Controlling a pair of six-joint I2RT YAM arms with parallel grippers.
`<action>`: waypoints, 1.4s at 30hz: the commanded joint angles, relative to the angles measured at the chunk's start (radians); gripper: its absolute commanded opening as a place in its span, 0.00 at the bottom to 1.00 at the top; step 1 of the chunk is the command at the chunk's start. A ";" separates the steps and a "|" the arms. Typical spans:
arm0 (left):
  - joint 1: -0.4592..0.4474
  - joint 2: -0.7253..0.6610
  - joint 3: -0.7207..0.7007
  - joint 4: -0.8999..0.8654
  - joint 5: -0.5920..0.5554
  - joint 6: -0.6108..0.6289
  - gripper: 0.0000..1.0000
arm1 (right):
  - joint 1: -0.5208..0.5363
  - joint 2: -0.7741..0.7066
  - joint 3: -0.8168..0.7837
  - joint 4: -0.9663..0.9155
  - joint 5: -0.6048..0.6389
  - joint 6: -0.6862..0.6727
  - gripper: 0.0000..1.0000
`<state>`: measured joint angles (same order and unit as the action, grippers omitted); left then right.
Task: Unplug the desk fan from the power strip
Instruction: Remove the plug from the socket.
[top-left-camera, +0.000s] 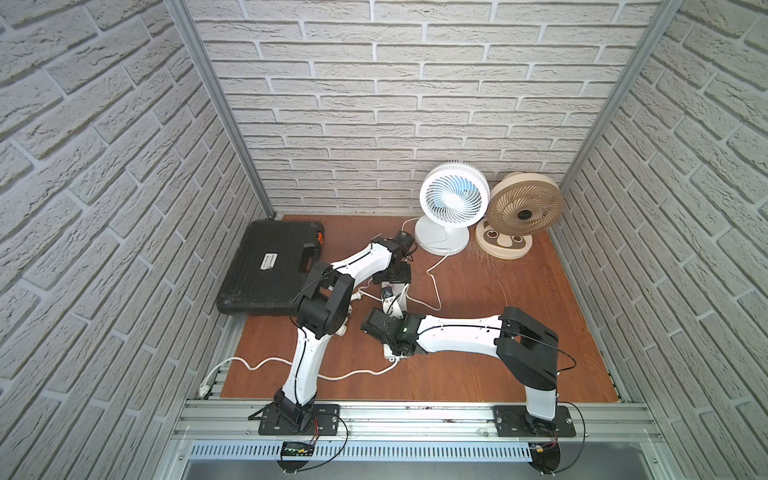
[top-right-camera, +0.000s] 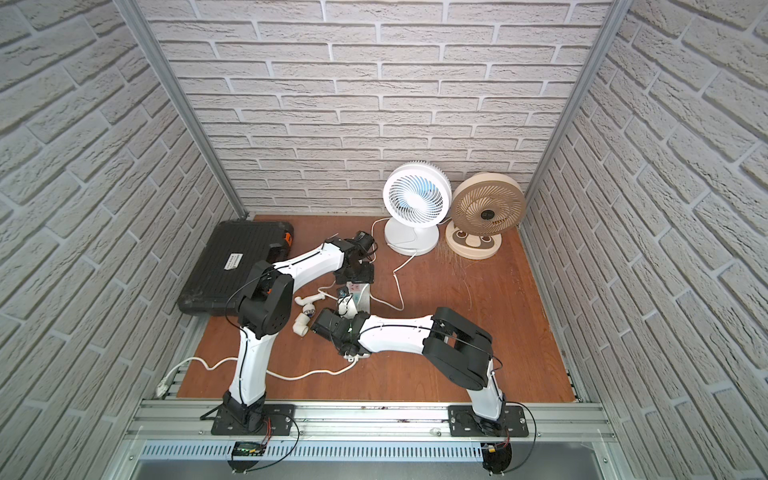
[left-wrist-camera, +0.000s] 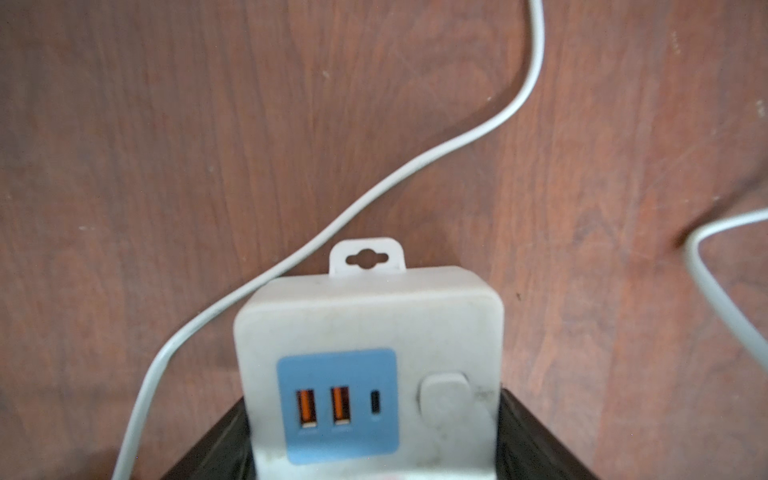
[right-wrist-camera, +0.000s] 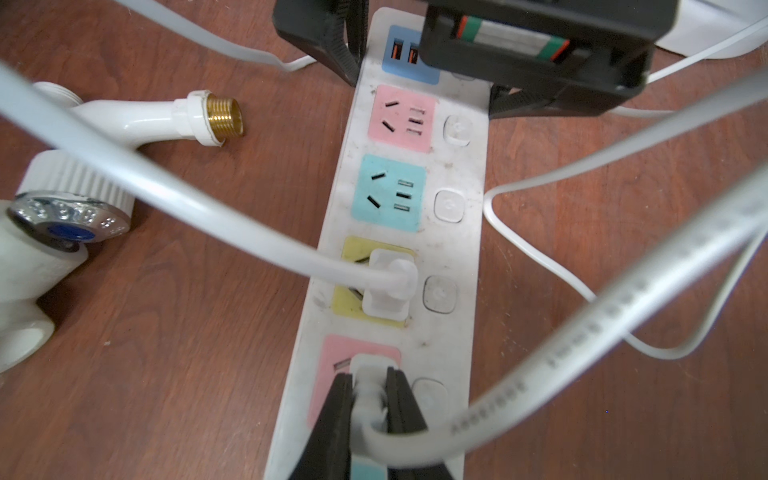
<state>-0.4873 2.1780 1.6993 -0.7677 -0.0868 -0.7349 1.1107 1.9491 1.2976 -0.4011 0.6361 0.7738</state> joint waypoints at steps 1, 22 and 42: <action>0.009 0.064 -0.050 -0.124 -0.033 -0.018 0.00 | 0.021 -0.025 -0.019 0.050 -0.003 -0.008 0.03; 0.009 0.062 -0.061 -0.115 -0.031 -0.017 0.00 | -0.046 -0.139 -0.177 0.161 -0.115 0.070 0.03; 0.009 0.064 -0.075 -0.104 -0.026 -0.018 0.00 | 0.040 0.046 0.080 -0.010 0.035 -0.069 0.03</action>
<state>-0.4873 2.1738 1.6882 -0.7582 -0.0864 -0.7273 1.1286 1.9923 1.3613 -0.4679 0.6815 0.7399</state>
